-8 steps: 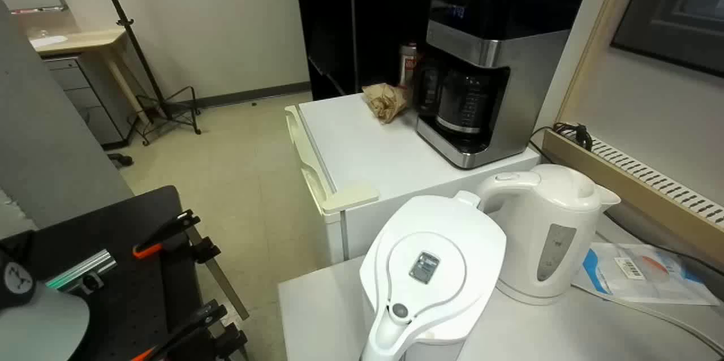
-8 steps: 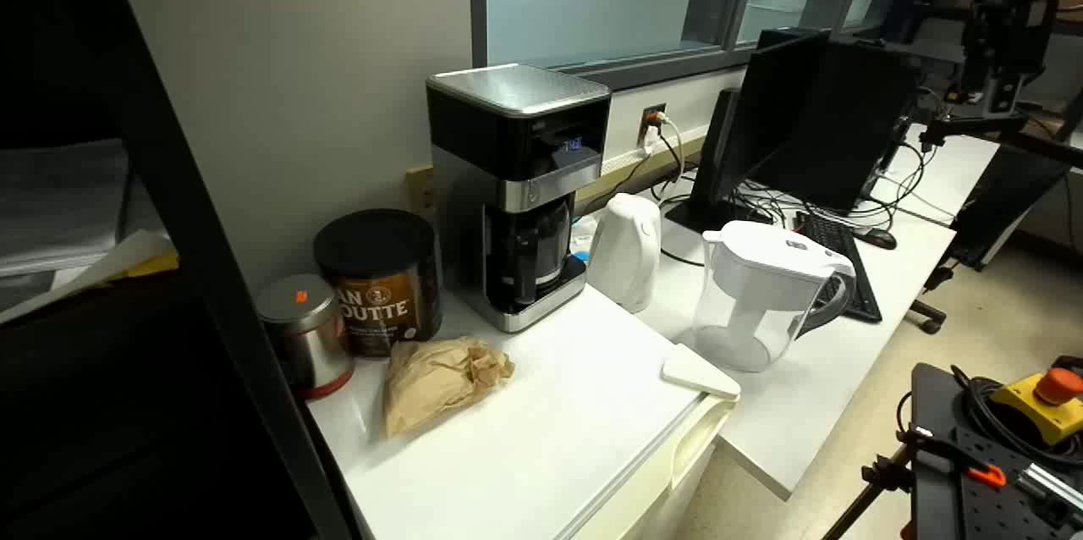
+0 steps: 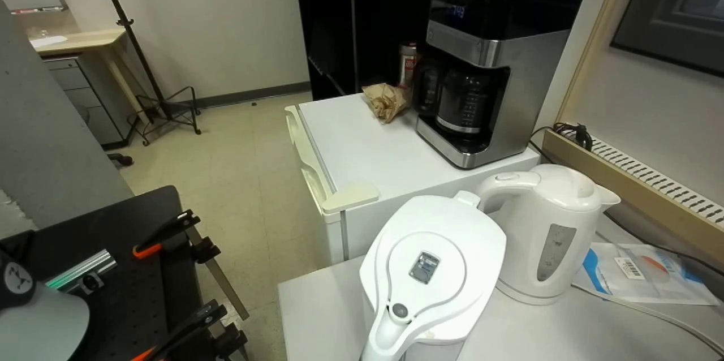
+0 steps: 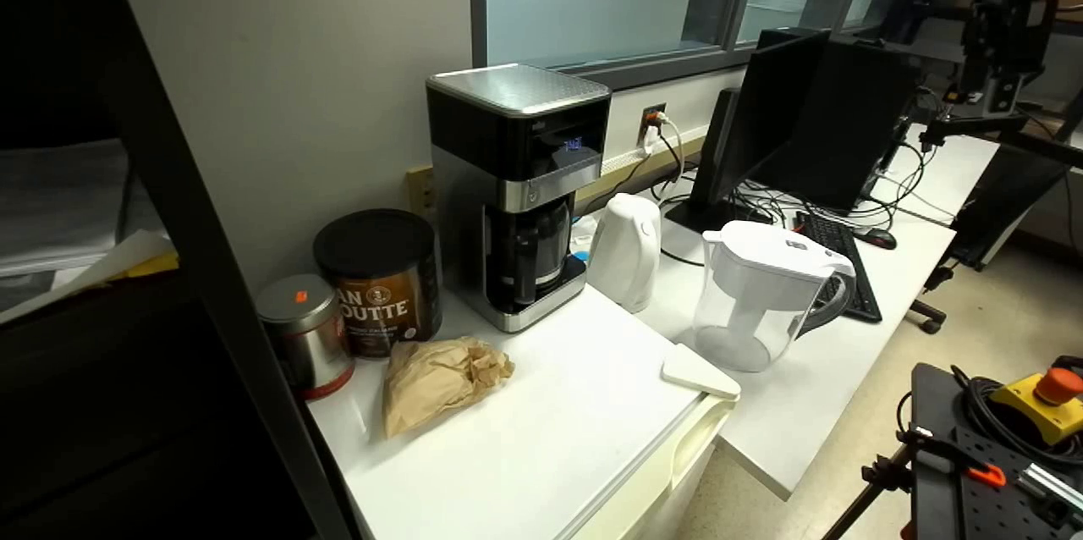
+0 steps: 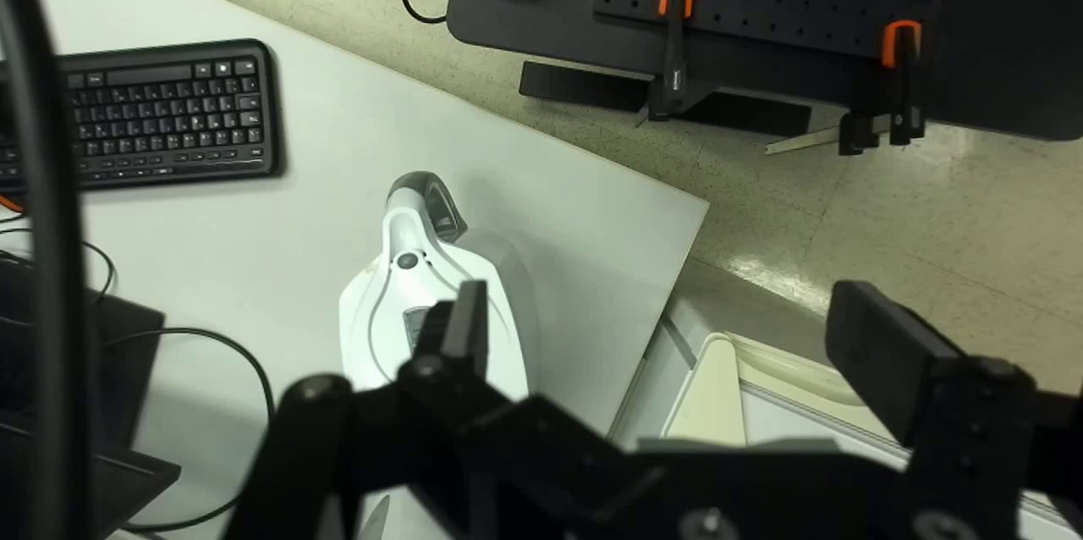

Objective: Press a button on the coffee maker

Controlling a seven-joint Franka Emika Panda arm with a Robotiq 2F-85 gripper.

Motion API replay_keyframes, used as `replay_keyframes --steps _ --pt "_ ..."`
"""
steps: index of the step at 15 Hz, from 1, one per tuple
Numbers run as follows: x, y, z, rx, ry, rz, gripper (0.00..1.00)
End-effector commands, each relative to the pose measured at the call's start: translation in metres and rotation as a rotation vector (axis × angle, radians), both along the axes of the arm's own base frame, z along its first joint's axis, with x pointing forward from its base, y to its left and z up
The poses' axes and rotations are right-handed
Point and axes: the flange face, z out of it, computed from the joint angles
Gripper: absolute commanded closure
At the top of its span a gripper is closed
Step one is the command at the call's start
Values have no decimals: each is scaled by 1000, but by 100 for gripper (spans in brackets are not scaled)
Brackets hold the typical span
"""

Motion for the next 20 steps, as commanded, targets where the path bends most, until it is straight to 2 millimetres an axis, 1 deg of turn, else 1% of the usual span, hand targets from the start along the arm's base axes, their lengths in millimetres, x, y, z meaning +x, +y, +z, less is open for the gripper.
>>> replay_keyframes --steps 1,5,11,12,13,15,16,18,20 --pt "0 0 1 0 1 0 0" --pt "11 9 -6 -22 14 42 0" --pt "42 36 -28 -79 33 176 1" --pt "47 42 -31 -98 30 201 26" --pt "53 47 -35 -118 25 230 26" --pt "64 60 -43 -159 6 294 37" --pt "70 67 -47 -181 -11 331 46" --pt "83 81 -55 -232 -56 404 60" --pt "94 96 -64 -269 -97 470 76"
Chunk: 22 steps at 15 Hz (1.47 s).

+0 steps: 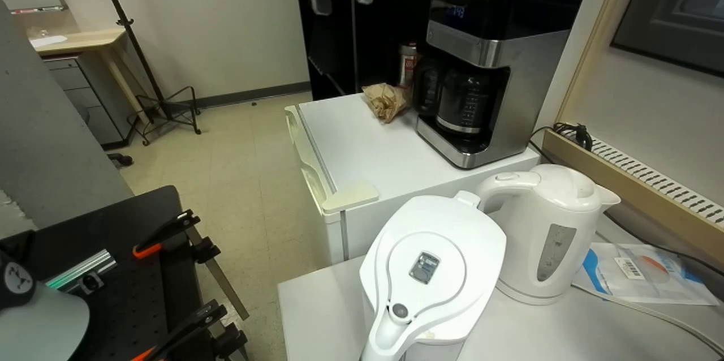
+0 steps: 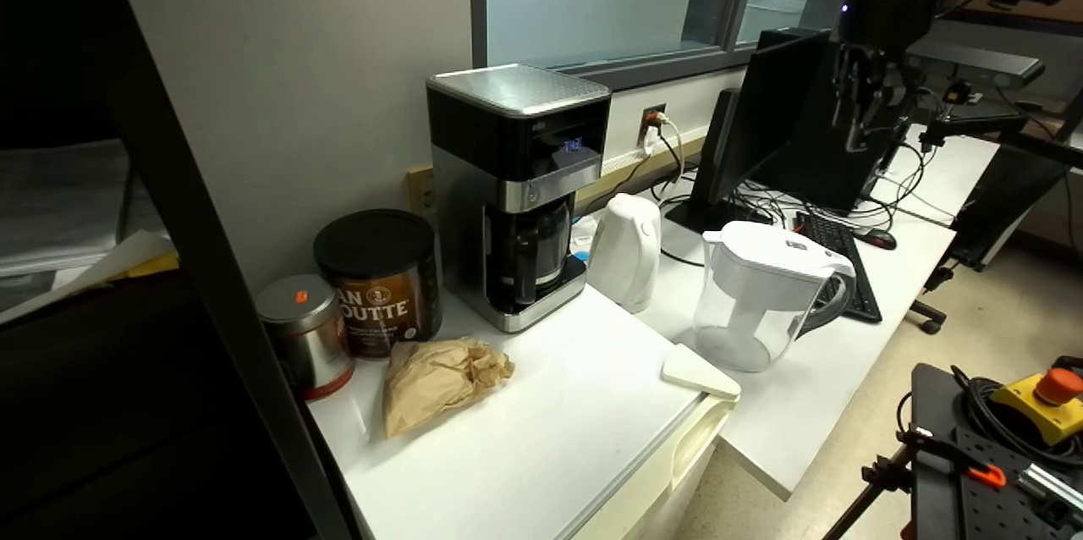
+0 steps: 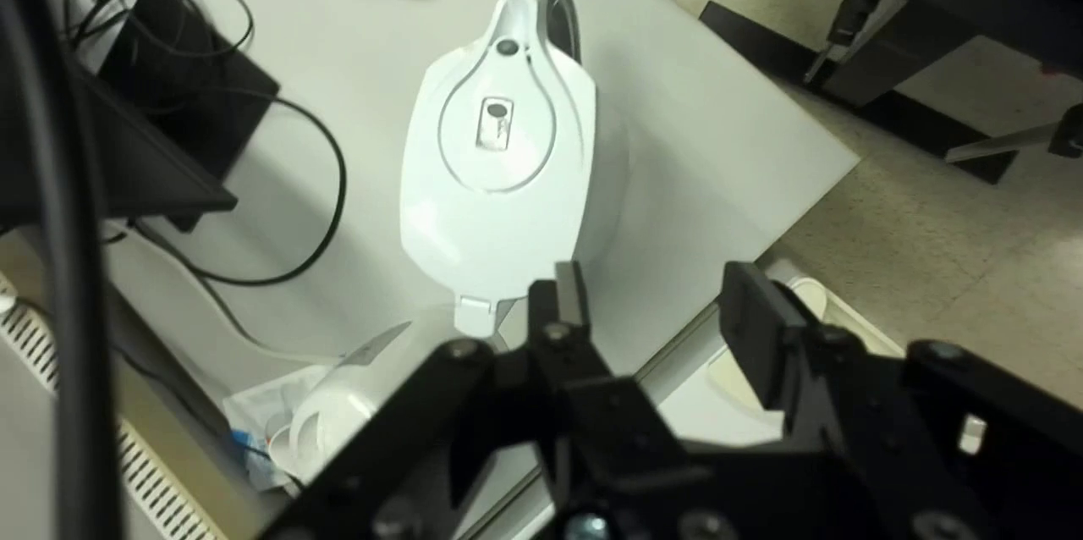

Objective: Press a button on the coffee maker

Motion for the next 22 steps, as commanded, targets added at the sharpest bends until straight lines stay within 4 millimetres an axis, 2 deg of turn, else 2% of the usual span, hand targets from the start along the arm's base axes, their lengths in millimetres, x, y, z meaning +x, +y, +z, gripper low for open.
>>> replay_keyframes --steps 1,3,4,13,22 --pt "18 25 -17 -59 -58 143 84" --pt "28 39 -28 -72 -100 214 98" --pt "33 45 -34 -74 -123 247 100" --pt "79 97 -82 26 -392 488 100" --pt "106 128 -110 82 -519 605 100"
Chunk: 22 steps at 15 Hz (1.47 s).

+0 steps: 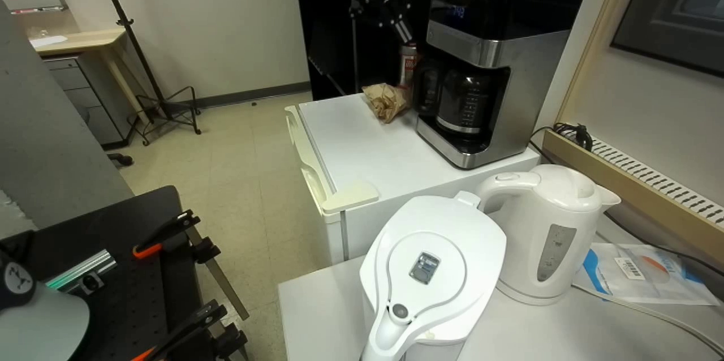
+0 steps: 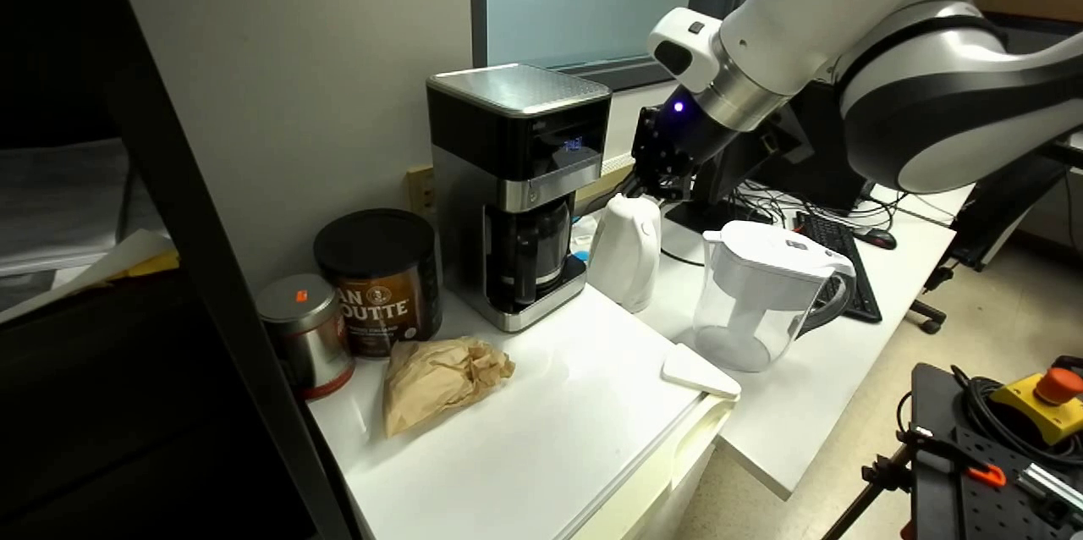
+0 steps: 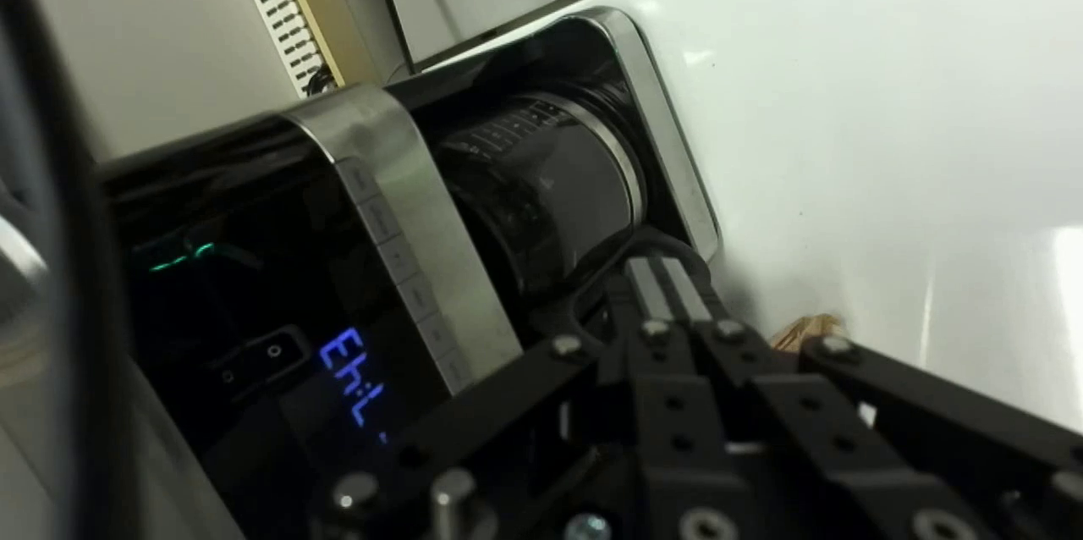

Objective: Press a button on the coffee maker

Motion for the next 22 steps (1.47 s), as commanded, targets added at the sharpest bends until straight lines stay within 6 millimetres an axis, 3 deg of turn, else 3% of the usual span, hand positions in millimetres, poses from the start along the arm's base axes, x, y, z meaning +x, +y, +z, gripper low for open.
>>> replay_keyframes --steps 1,15,22 --pt "15 13 -7 10 -43 30 100" --pt "59 50 -34 5 -95 49 100" --pt "81 56 -38 1 -125 37 100"
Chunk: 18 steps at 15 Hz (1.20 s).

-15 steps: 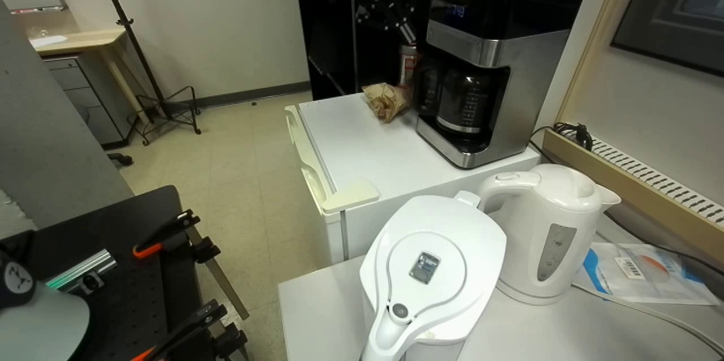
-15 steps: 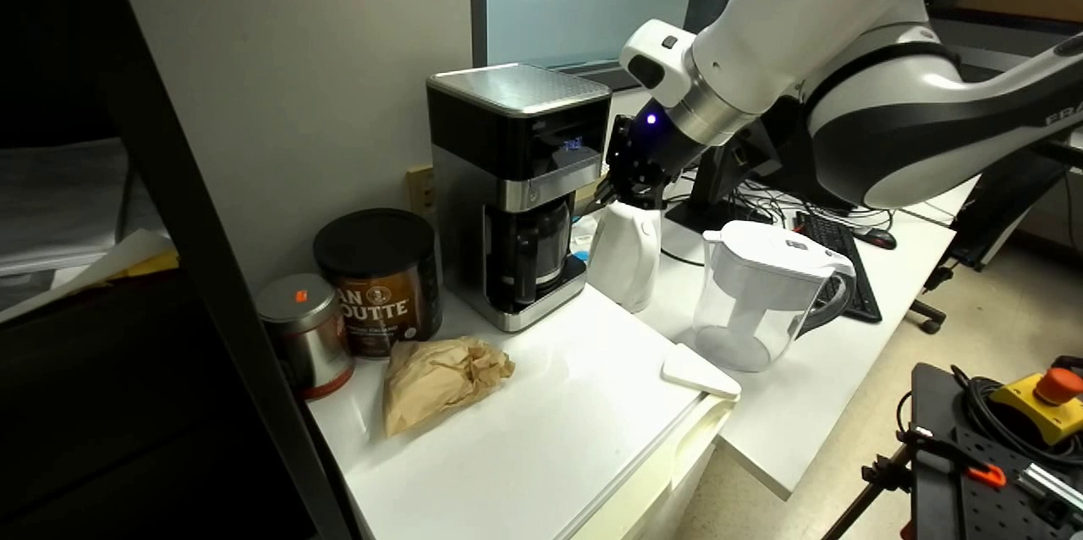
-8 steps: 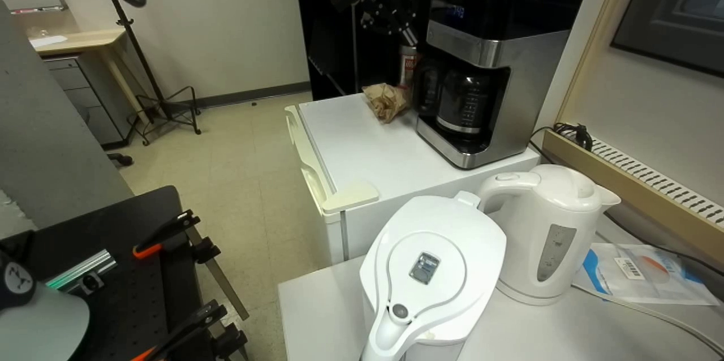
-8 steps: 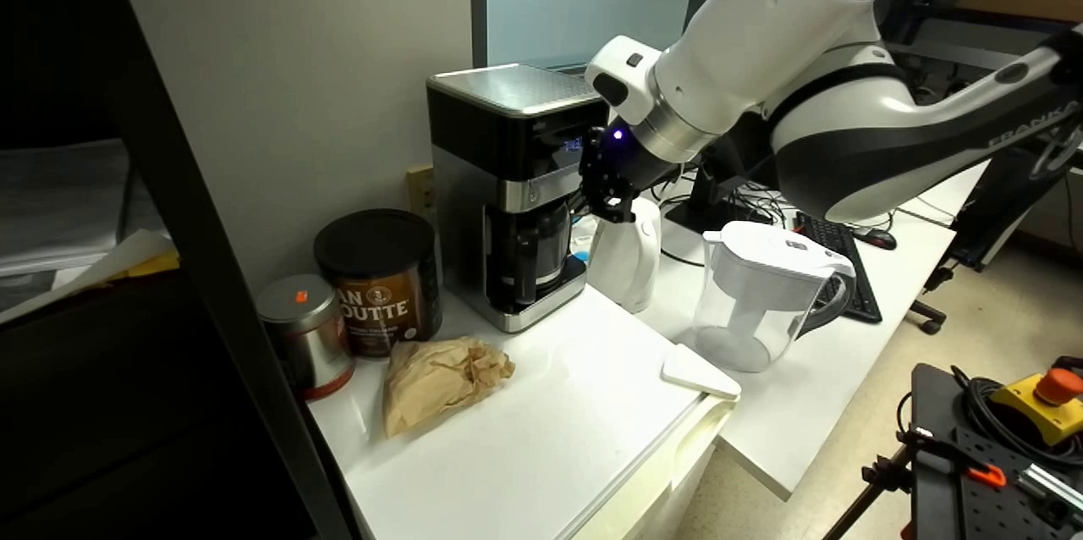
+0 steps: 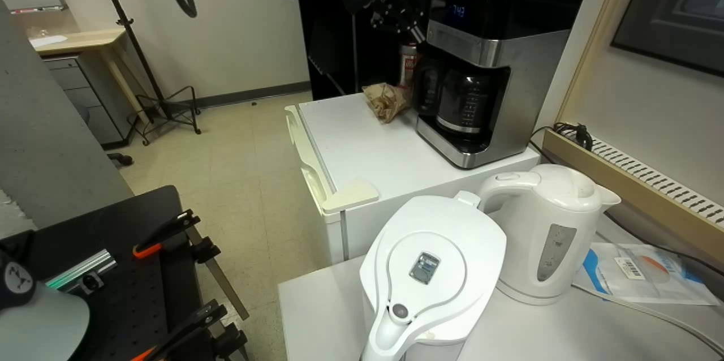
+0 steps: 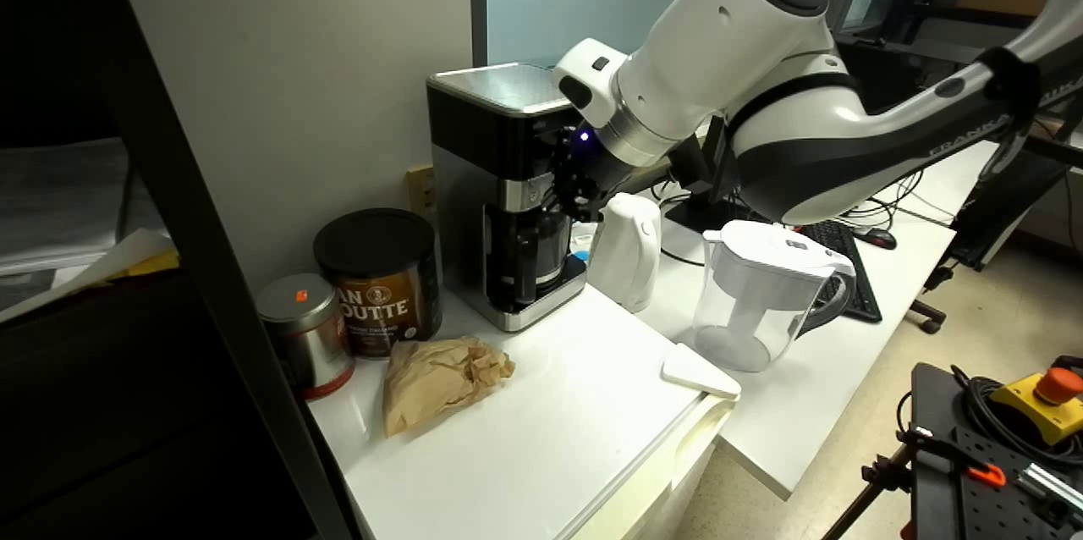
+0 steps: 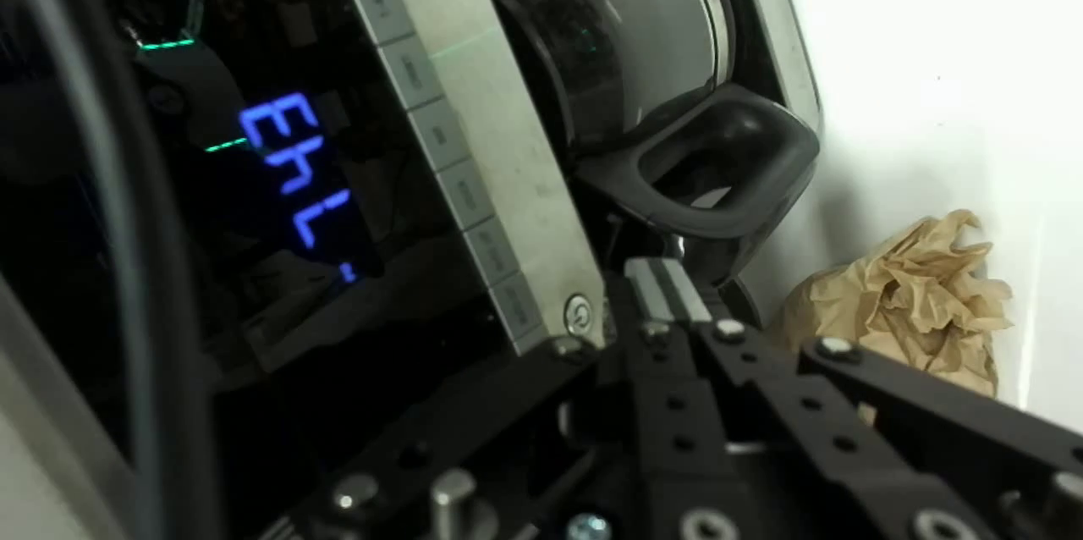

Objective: Press a button on the coffee maker

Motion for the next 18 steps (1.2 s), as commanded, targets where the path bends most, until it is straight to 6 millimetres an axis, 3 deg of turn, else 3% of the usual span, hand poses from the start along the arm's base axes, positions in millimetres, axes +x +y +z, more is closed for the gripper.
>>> replay_keyframes --steps 1,12,18 --pt "17 4 -2 -1 -31 -3 100" --pt "25 4 -8 -28 -67 19 100" --pt "-4 -2 -8 -52 -28 54 100"
